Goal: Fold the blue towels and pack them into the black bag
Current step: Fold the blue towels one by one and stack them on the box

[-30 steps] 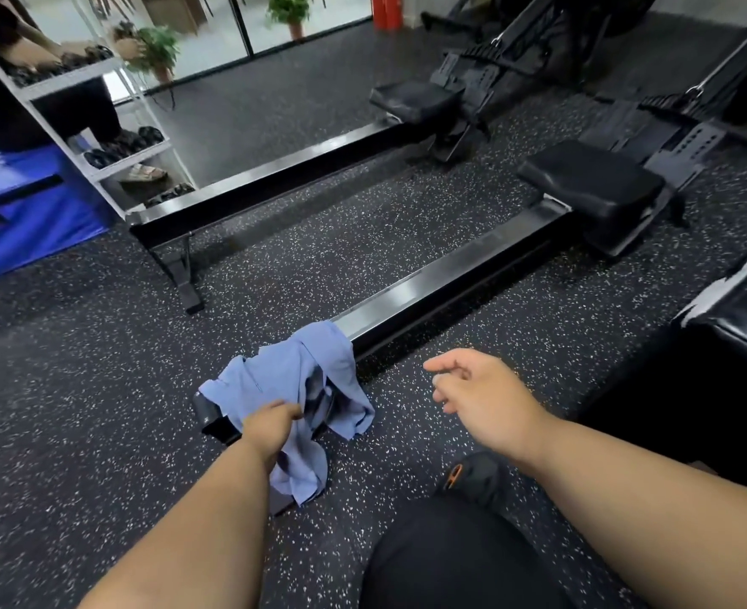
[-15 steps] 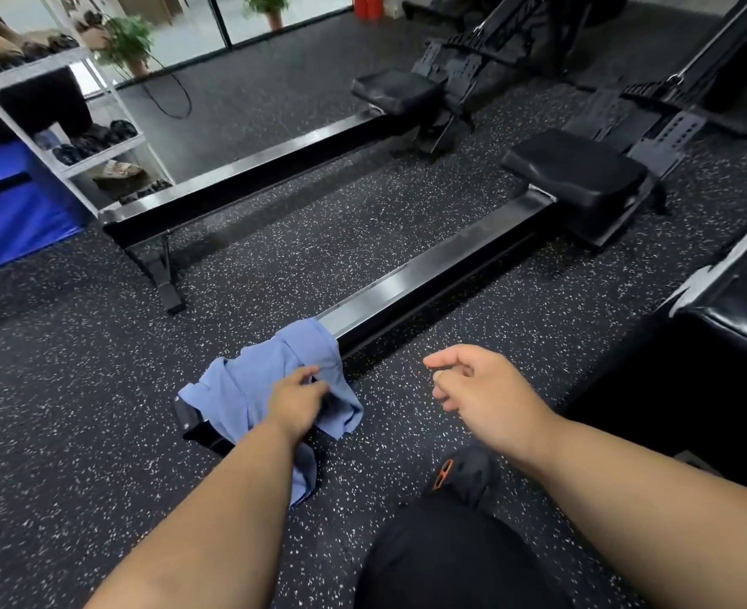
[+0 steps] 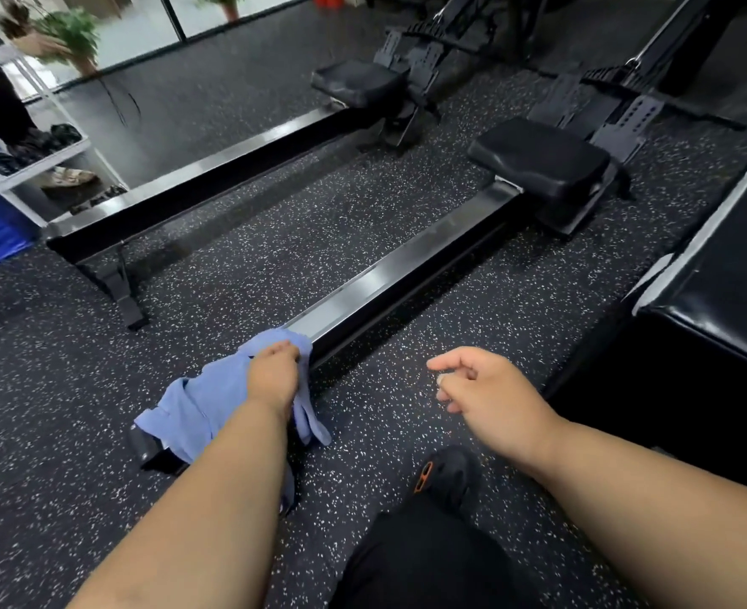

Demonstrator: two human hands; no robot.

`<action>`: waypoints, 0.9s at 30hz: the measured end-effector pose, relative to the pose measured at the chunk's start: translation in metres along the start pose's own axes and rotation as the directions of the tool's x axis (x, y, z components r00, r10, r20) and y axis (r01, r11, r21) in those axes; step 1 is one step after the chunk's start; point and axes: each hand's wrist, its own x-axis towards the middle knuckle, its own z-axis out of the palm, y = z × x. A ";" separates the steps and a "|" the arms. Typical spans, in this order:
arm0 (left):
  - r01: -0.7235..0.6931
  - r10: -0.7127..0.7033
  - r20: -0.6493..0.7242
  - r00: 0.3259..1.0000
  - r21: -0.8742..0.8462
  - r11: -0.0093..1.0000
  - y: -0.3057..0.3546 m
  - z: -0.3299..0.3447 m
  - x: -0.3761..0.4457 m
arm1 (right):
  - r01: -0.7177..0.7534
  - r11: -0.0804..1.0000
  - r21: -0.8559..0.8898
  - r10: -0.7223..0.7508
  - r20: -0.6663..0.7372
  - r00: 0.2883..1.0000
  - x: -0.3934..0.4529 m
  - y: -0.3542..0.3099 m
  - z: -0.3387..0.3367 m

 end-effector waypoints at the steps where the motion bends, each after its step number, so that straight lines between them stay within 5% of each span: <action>1: -0.064 0.063 -0.014 0.998 -0.035 0.997 0.013 -0.002 -0.013 | 0.009 1.000 0.010 -0.009 -0.012 1.000 -0.003 -0.002 -0.002; 4: -0.161 0.168 0.021 0.986 -0.191 0.968 0.055 -0.009 -0.070 | 0.035 0.998 0.055 -0.031 -0.068 0.997 -0.022 -0.012 -0.011; 10: -0.233 0.348 0.306 0.886 -0.357 0.905 0.126 -0.016 -0.222 | 0.124 0.983 0.137 -0.102 -0.161 0.982 -0.100 -0.035 -0.048; 19: -0.128 0.513 0.647 0.565 -0.545 0.829 0.156 0.001 -0.429 | 0.377 0.917 0.130 -0.308 -0.371 0.876 -0.285 -0.050 -0.130; 27: -0.123 0.506 0.785 0.357 -0.498 0.859 0.133 0.035 -0.544 | 0.432 0.902 0.009 -0.300 -0.707 0.641 -0.409 -0.013 -0.161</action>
